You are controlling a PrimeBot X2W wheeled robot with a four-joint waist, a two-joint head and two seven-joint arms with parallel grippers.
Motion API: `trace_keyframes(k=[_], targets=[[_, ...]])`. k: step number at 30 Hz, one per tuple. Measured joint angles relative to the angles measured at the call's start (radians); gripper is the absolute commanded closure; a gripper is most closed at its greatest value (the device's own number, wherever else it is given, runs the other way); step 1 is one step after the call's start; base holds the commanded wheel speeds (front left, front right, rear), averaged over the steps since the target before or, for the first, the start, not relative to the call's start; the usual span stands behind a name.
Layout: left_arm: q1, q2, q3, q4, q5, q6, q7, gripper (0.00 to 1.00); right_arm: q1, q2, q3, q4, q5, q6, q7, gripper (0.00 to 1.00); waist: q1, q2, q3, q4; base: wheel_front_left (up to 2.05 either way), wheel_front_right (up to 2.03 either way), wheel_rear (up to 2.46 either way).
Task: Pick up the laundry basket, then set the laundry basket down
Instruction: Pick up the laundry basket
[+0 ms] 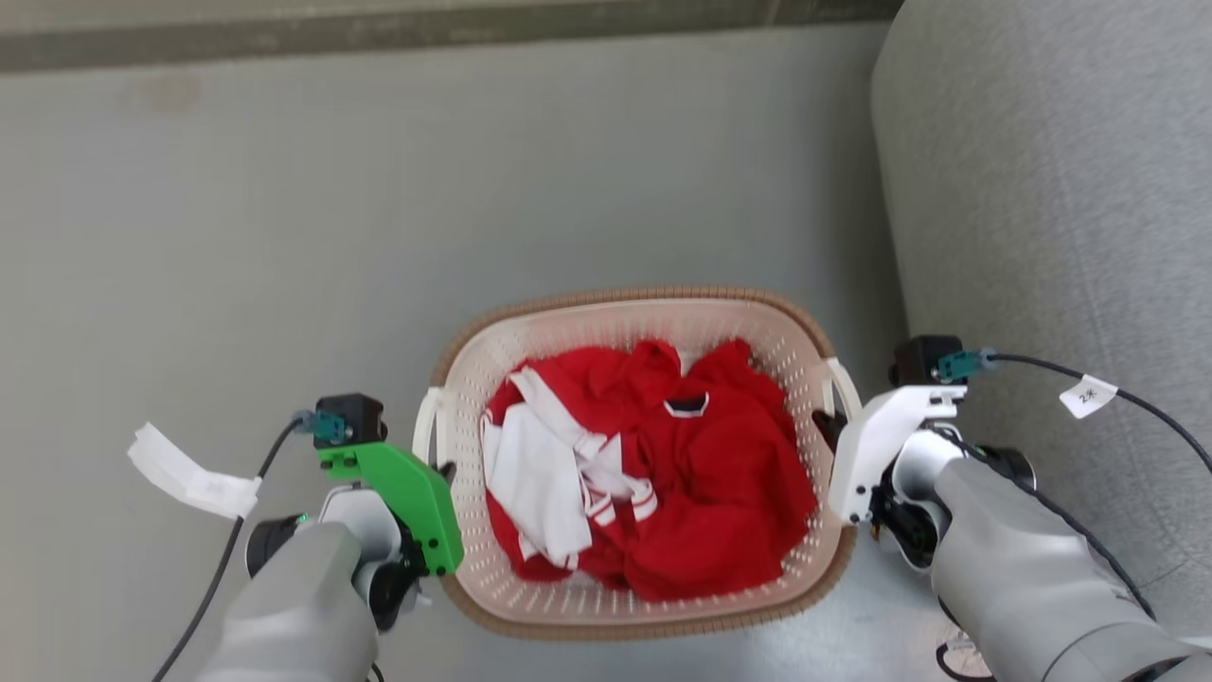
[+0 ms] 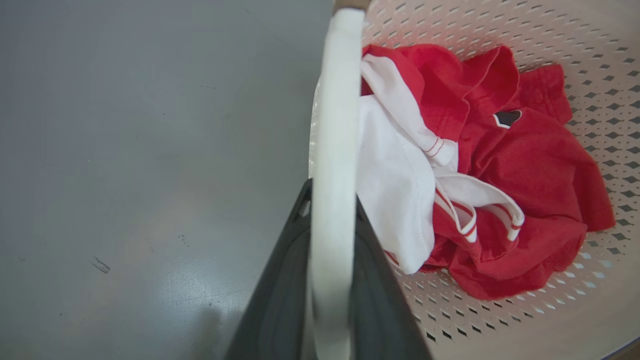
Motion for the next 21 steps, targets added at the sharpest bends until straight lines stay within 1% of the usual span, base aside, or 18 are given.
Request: trace_keyframes(k=[15, 21], targets=[[0.129, -0.001, -0.04, 0.004, -0.051, 0.0, 0.082, 1.0, 0.109, 0.017, 0.029, 0.049, 0.029, 0.001, 0.086, 1.0, 0.0, 0.0, -0.203, -0.022, 0.0, 0.0, 0.0], [0.139, 0.0, -0.045, 0.002, -0.06, 0.0, 0.105, 1.0, 0.115, 0.018, 0.041, 0.049, 0.032, 0.001, 0.11, 1.0, 0.0, 0.0, -0.26, -0.029, 0.0, 0.0, 0.0]])
